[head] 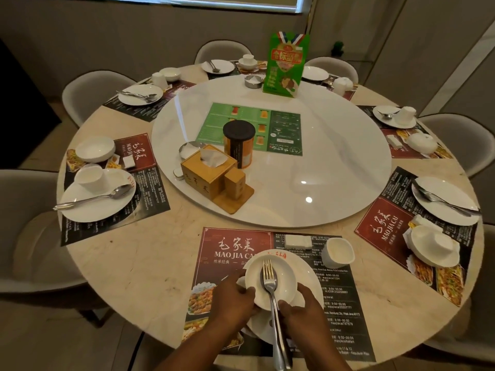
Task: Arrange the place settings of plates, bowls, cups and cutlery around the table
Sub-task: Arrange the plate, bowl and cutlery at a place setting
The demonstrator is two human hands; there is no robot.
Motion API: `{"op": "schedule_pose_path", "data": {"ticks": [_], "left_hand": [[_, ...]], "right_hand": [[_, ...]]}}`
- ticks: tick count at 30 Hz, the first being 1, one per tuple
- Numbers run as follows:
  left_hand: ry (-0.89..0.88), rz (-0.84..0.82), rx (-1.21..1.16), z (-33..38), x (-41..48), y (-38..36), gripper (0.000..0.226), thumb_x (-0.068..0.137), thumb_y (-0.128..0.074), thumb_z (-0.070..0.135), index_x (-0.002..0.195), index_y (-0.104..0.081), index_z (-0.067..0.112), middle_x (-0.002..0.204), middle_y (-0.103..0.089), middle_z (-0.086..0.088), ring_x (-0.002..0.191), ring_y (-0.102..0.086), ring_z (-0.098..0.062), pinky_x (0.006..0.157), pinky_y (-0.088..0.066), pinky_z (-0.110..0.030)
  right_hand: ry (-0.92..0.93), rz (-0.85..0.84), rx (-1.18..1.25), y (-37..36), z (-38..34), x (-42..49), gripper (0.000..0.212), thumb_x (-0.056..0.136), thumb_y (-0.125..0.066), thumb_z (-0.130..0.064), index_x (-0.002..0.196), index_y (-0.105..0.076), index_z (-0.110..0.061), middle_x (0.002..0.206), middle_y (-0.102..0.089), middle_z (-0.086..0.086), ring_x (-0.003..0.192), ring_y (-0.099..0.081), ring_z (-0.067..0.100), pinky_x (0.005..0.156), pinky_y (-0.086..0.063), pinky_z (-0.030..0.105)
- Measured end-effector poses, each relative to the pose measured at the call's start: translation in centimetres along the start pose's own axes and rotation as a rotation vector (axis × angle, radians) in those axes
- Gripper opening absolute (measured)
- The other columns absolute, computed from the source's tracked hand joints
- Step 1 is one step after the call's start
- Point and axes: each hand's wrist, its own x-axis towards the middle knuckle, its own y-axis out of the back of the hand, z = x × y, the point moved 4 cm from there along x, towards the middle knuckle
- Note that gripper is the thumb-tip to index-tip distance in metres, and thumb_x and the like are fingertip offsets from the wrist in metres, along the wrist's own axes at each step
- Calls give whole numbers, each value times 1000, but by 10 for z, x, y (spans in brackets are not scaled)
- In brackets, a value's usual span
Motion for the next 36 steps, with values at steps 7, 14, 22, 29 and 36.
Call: {"op": "schedule_pose_path", "data": {"ticks": [7,14,22,29,36], "left_hand": [[-37,99,-57,9,15,44,40,87,-67,10,119,-59,32,100,-69,0,83,-71,-18,62,-63,-36],[-12,143,-127,7,50,89,39,88,-65,6,123,-61,24,93,-71,-11,70,-74,-23,63,-63,-42],[56,115,-142,-3,82,99,44,89,-64,5,130,-59,21,90,-72,-12,64,-74,-22,63,-63,-41],[80,88,-142,-6,94,99,44,90,-63,6,131,-58,22,92,-71,-11,64,-74,-23,65,-63,-42],[84,81,-139,-4,91,99,45,90,-64,6,132,-58,22,94,-71,-10,66,-74,-22,64,-63,-39]], "right_hand": [[133,-82,-4,-32,-40,6,48,85,-70,-24,120,-46,-47,80,-75,1,72,-73,16,72,-61,43],[190,-120,-57,-80,-73,28,48,77,-69,-34,117,-51,-52,103,-71,-8,93,-69,17,84,-59,46],[225,-80,-133,-100,-90,41,33,82,-68,-23,107,-59,-43,101,-69,-12,95,-65,16,87,-55,40],[209,-48,-156,-107,-88,50,36,80,-68,-26,113,-63,-39,101,-71,-10,94,-66,15,85,-57,43],[210,-52,-161,-108,-87,50,36,80,-68,-28,111,-58,-45,103,-70,-13,95,-66,16,85,-57,44]]}}
